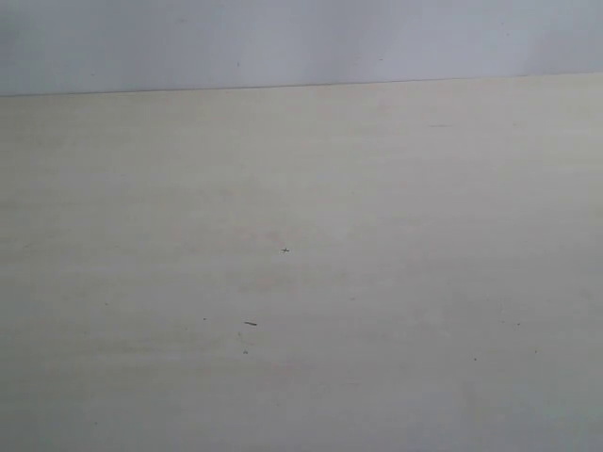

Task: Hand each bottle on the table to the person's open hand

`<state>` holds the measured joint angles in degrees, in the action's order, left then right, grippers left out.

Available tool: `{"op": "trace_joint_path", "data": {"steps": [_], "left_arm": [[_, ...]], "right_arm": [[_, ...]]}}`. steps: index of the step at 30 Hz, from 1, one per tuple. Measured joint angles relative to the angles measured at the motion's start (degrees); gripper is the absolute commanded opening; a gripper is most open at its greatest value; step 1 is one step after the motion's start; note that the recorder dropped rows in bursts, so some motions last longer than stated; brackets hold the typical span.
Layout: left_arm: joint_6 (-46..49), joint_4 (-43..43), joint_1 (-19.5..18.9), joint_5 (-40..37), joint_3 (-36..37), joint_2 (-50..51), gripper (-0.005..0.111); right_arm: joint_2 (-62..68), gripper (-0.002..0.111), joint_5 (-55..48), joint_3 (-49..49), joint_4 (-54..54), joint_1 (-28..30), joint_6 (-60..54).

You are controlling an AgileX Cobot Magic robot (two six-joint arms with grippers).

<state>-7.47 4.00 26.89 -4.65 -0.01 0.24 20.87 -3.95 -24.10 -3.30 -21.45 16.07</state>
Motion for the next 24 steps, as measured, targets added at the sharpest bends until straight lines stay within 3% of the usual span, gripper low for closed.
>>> {"op": "trace_joint_path", "data": {"steps": [6,13,19,24], "left_arm": [[0.0,0.0,0.0,0.0,0.0,0.0,0.001],[0.0,0.0,0.0,0.0,0.0,0.0,0.001],[0.0,0.0,0.0,0.0,0.0,0.0,0.001],[0.0,0.0,0.0,0.0,0.0,0.0,0.001]], "right_arm": [[-2.52,0.0,3.06,0.12,0.15,12.49,0.0],[-13.1,0.0,-6.65,3.69,0.15,24.06,-1.8],[-20.23,0.0,-9.64,10.99,0.15,28.85,-3.12],[-20.57,0.0,-10.0,17.1,0.04,29.41,-4.84]]}}
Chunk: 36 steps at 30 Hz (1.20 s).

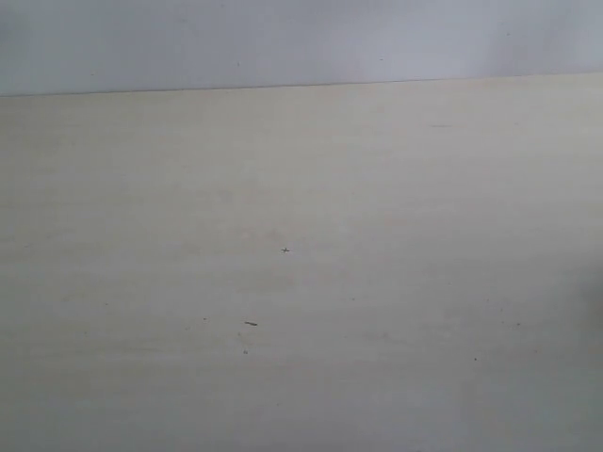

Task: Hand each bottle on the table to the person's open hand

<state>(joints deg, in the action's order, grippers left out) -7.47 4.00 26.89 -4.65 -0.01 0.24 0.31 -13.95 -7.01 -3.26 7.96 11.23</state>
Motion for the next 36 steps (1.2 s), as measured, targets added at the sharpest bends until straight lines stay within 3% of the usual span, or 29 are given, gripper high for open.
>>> {"op": "trace_joint_path", "data": {"steps": [7,36], "left_arm": [[0.0,0.0,0.0,0.0,0.0,0.0,0.001],[0.0,0.0,0.0,0.0,0.0,0.0,0.001]], "right_arm": [[0.0,0.0,-0.44,6.74,-0.24,0.0,-0.61],[0.0,0.0,-3.36,6.74,-1.33,0.0,-3.1]]}}
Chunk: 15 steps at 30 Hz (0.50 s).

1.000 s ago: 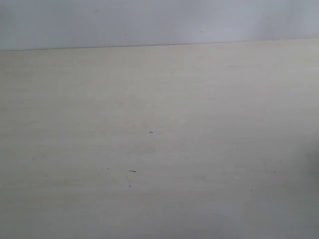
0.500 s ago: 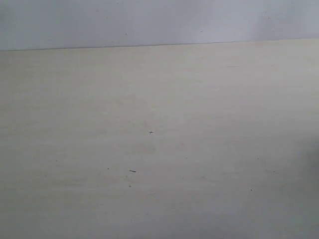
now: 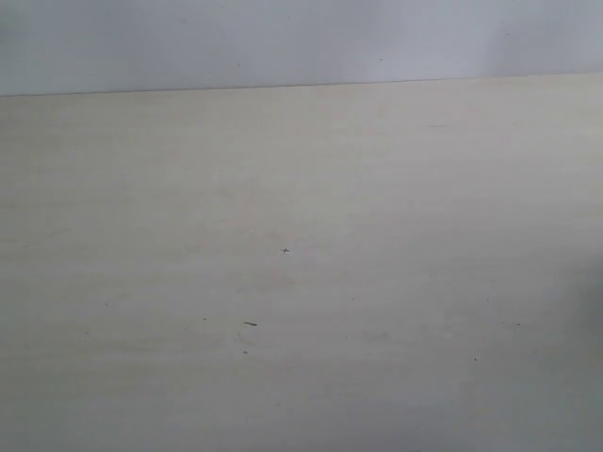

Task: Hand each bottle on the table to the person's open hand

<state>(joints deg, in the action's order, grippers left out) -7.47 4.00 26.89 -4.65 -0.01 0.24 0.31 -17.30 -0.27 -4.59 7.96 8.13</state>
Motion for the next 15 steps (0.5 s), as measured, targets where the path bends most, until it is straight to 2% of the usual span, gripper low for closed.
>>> {"op": "trace_joint_path", "data": {"steps": [11,15], "left_arm": [[0.17,0.0,0.0,0.0,0.0,0.0,0.001],[3.03,0.0,-2.28,0.0,0.0,0.0,0.001]], "right_arm": [[0.0,0.0,0.0,0.0,0.0,0.0,0.0],[0.0,0.0,0.0,0.0,0.0,0.0,0.0]]}}
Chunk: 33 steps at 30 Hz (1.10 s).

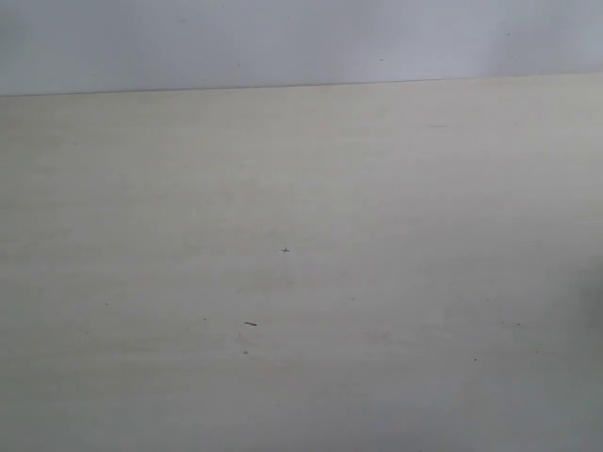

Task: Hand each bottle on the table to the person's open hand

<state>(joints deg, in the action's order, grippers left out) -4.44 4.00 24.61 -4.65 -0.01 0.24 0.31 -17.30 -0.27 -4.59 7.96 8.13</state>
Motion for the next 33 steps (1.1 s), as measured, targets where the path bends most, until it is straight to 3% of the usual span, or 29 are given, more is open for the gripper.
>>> {"op": "trace_joint_path", "data": {"steps": [10,14,26,33], "left_arm": [[-2.54,0.0,-13.91,-0.24,0.0,0.0,0.001],[-3.24,0.0,-18.15,-4.95,0.0,0.0,0.001],[-5.81,0.0,-19.3,-14.56,0.0,0.0,0.001],[-6.06,0.0,-19.3,-16.09,0.0,0.0,0.001]], "right_arm": [[0.0,0.0,0.0,0.0,0.0,0.0,0.0],[0.0,0.0,0.0,0.0,0.0,0.0,0.0],[0.0,0.0,-0.04,0.0,0.0,0.0,0.0],[0.0,0.0,-0.14,0.0,0.0,0.0,0.0]]}}
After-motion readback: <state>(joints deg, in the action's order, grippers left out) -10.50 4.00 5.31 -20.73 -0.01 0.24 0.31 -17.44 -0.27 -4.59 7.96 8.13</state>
